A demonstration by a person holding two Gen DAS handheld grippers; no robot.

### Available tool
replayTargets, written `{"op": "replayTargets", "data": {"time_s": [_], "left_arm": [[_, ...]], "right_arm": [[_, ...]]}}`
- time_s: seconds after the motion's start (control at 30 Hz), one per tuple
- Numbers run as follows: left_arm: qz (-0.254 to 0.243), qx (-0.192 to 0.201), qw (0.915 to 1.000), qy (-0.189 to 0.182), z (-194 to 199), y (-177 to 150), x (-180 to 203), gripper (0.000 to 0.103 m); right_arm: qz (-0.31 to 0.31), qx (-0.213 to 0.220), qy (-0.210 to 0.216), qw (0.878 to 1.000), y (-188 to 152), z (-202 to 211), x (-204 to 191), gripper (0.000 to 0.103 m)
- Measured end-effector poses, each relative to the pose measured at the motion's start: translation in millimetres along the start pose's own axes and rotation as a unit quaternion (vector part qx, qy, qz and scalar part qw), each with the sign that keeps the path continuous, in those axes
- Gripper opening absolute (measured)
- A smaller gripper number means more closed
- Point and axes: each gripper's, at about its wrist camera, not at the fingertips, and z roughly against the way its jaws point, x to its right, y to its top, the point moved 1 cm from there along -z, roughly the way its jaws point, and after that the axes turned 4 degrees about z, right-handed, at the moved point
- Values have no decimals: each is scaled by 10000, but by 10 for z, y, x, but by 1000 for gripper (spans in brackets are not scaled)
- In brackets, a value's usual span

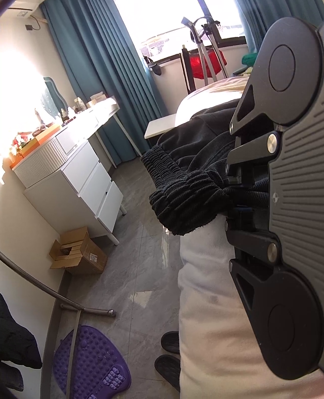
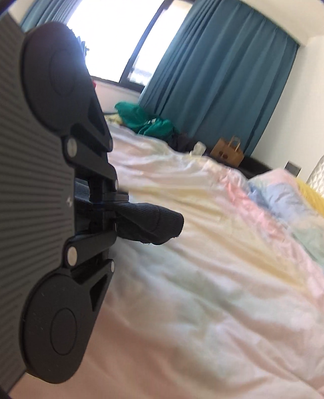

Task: Fold clothes

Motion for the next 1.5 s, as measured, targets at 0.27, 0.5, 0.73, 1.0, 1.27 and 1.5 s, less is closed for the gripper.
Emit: {"op": "replayTargets", "data": {"time_s": [0.27,0.5,0.73,1.0,1.27,1.5], "left_arm": [[-554,37,9978,354,71,-44,140,20],[-1084,-61,9923,588,279,-115,236,47],[-3049,1079,9428,804,813,-525,749,84],[-4488,762,8903,-62,805,-1487,1527,84],[-5900,315,8040,-676,176,-2895,2337,84],[-6425,183,7603,-937,-628,-3868,3126,84]], "right_arm": [[822,-604,-1023,9895,-183,-131,89,8],[2180,88,-1251,9679,-163,-6,-391,42],[3148,1086,-468,9418,-322,496,-999,62],[3988,1604,604,9009,-842,1015,-1540,84],[3843,175,1253,9145,-1331,874,-1665,84],[4220,55,1046,9005,-1623,654,-1735,84]]}}
